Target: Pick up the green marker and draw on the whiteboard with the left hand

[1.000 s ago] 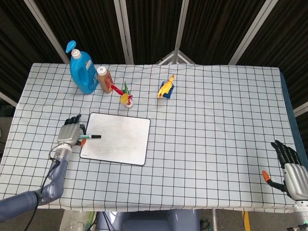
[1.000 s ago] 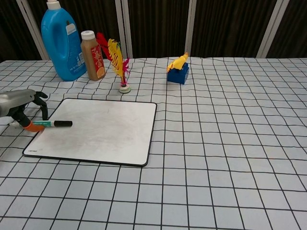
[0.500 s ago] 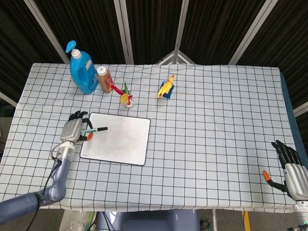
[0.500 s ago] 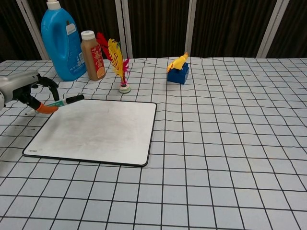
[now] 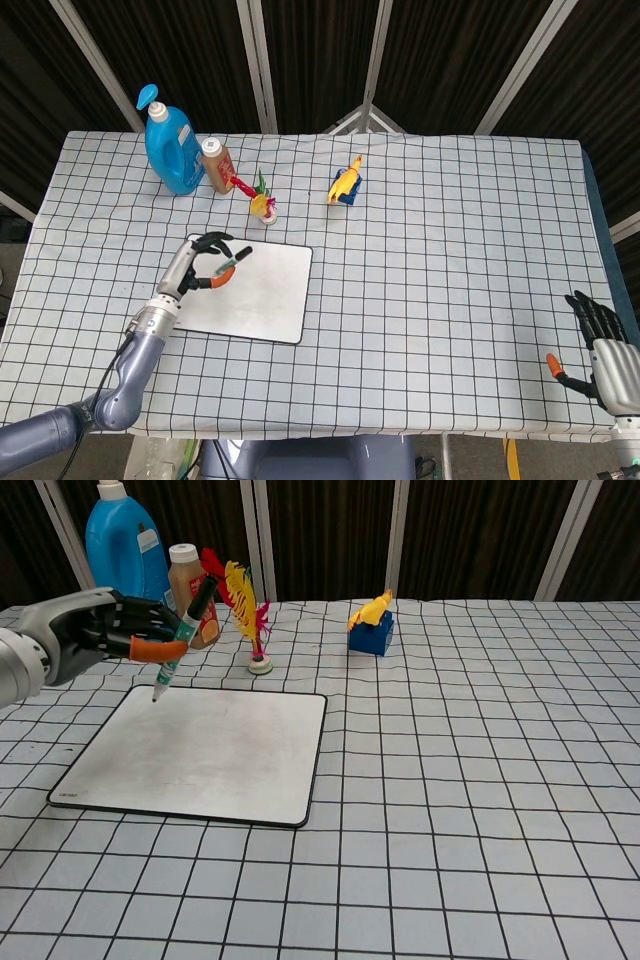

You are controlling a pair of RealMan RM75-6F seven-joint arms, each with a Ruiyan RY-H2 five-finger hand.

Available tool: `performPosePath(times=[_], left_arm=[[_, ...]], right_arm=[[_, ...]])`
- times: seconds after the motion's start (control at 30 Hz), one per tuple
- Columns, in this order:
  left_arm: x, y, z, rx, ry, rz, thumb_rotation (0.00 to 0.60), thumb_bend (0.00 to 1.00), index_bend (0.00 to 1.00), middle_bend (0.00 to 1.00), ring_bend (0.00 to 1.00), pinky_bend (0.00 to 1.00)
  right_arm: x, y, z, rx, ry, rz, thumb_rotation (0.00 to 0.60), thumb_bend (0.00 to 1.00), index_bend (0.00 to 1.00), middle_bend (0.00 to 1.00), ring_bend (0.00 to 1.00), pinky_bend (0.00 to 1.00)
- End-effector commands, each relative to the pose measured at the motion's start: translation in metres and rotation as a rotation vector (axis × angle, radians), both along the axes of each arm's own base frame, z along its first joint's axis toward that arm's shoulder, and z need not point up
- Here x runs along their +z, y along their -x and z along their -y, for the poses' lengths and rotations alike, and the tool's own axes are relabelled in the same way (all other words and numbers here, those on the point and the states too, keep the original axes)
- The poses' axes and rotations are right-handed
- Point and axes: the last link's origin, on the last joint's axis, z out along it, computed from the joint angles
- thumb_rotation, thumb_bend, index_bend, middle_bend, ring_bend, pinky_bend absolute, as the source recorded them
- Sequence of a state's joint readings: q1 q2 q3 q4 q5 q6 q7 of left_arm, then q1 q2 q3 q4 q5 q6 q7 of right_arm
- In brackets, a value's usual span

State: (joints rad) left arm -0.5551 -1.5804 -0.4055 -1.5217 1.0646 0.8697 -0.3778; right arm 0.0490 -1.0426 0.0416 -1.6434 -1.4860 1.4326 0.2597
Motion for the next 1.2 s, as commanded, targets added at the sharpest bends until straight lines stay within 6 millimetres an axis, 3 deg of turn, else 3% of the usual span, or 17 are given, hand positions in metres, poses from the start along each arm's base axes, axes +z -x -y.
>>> performPosePath(times=[0.03, 0.27, 0.7, 1.2], left_arm=[[-0.006, -0.004, -0.002, -0.016, 0.046, 0.042, 0.6, 0.53, 0.75, 0.27, 0.21, 0.31], [-0.013, -0.004, -0.005, -0.029, 0.053, 0.057, 0.6, 0.53, 0.75, 0.27, 0.21, 0.3], [-0.022, -0.002, -0.006, -0.053, 0.058, 0.061, 0.6, 0.53, 0.75, 0.26, 0.05, 0.07], [-0.036, 0.001, -0.01, -0.049, 0.07, 0.05, 0.6, 0.53, 0.75, 0.25, 0.05, 0.06]], right_arm=[[0.0, 0.0, 0.001, 0.0, 0.0, 0.001, 0.6, 0.35, 0.0, 0.0, 0.0, 0.0], [0.0, 0.001, 0.001, -0.003, -0.002, 0.001, 0.6, 0.35, 0.0, 0.0, 0.0, 0.0], [-0.001, 0.001, 0.001, -0.004, -0.005, 0.0, 0.6, 0.35, 0.0, 0.0, 0.0, 0.0], [-0.001, 0.001, 0.0, -0.01, -0.01, 0.003, 0.6, 0.35, 0.0, 0.0, 0.0, 0.0]])
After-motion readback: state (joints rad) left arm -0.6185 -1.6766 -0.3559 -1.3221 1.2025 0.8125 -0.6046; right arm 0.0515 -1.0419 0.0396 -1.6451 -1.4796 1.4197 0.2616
